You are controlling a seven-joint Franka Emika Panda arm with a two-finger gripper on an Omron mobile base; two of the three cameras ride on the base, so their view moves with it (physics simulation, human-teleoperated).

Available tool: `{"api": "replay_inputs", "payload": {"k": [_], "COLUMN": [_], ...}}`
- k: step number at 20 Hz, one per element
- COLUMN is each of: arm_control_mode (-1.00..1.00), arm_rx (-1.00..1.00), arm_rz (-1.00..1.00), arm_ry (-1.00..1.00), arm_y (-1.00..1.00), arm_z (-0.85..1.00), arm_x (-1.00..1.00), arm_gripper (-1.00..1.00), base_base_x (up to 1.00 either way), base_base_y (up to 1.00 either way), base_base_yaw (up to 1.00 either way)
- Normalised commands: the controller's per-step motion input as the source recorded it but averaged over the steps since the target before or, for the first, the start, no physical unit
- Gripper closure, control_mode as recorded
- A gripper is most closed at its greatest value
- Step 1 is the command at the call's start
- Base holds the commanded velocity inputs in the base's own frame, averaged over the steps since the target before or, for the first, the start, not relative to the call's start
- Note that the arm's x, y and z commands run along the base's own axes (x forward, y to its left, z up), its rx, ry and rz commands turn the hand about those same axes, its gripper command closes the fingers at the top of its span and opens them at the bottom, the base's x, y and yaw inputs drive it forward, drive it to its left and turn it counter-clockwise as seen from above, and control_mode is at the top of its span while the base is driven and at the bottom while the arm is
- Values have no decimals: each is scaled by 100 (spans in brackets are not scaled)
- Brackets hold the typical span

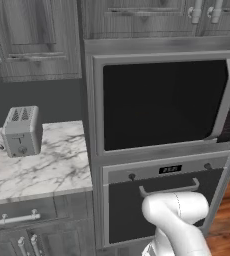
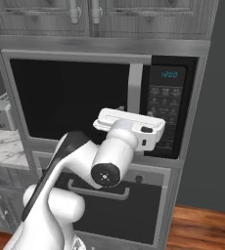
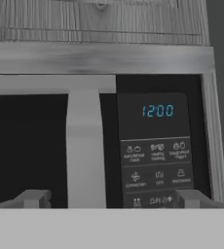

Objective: Open the microwave door.

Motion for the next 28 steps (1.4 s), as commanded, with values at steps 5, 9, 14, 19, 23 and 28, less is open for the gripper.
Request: {"api": "replay_inputs", "payload": {"k": [5,9,14,19,23,28], "arm_control_mode": [-100,-100,-100,-100,-100,-100], "arm_rx": [0,0,0,0,0,0], "arm_rz": [7,14,15,13,7,0], "arm_ry": [-1,-8,-2,0,0,0], "arm_y": [5,10,7,16,6,-15], "arm_z": [0,0,0,0,-2,0], "arm_x": [10,0,11,38,51,52], "arm_gripper": [-100,-100,-100,-100,-100,-100], "base_base_x": [0,0,0,0,0,0], "base_base_y": [0,0,0,0,0,0], "base_base_yaw": [0,0,0,0,0,0]}}
